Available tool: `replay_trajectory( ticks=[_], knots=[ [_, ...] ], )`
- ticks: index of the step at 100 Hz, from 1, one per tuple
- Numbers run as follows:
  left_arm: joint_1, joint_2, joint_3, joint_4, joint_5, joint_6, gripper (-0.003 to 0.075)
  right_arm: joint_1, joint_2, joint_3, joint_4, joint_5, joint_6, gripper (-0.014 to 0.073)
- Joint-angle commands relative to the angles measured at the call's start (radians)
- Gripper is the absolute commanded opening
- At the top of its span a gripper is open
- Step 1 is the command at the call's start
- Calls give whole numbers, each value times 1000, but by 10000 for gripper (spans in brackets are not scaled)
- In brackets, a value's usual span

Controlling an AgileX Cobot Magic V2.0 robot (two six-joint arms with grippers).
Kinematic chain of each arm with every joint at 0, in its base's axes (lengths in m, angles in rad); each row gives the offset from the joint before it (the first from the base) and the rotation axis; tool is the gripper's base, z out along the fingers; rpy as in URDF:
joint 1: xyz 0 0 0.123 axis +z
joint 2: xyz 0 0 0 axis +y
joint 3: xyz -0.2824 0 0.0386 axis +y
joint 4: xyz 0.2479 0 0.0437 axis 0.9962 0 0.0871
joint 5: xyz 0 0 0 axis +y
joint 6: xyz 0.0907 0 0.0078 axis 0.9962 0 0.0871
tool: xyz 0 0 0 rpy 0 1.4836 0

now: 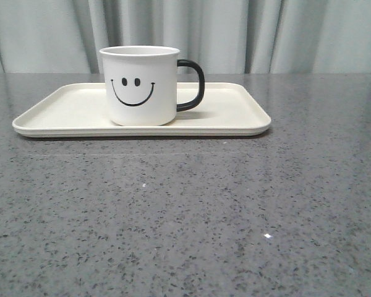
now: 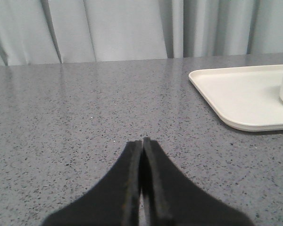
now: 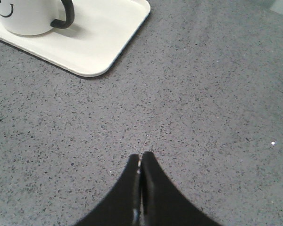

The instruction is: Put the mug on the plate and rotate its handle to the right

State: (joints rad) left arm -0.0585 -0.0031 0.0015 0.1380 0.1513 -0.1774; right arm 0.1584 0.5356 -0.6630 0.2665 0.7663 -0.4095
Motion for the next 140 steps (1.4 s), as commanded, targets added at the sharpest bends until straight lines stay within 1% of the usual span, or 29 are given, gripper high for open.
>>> replay_trajectory(
  ticks=[1,46,62,70,75,85,97,107,123,140],
  knots=[
    [1,-31,10,1,-83,-2,-20,-7,-1,-24,11,-66,-3,-67],
    [1,-31,10,1,-83,-2,-20,-7,-1,-23,11,-66,-3,-67],
    [1,-31,10,1,-83,-2,-20,-7,-28,-15,-26,-78,-2,-67],
    [1,-31,10,1,-83,-2,-20,-7,-67,11,-50,-138,13,-67],
    [1,-31,10,1,-83,-2,-20,-7,-98,38,-79,-195,51,-67],
    [1,-31,10,1,-83,-2,-20,-7,-173,125,-152,-329,175,-67],
    [1,-31,10,1,-83,-2,-20,-7,-271,254,-257,-481,355,-67],
    [1,-31,10,1,-83,-2,-20,-7,-352,364,-322,-594,448,-67],
    [1,-31,10,1,-83,-2,-20,-7,-444,509,-326,-681,473,-67],
    [1,-31,10,1,-83,-2,-20,-7,-507,604,-326,-694,491,-67]
  ],
)
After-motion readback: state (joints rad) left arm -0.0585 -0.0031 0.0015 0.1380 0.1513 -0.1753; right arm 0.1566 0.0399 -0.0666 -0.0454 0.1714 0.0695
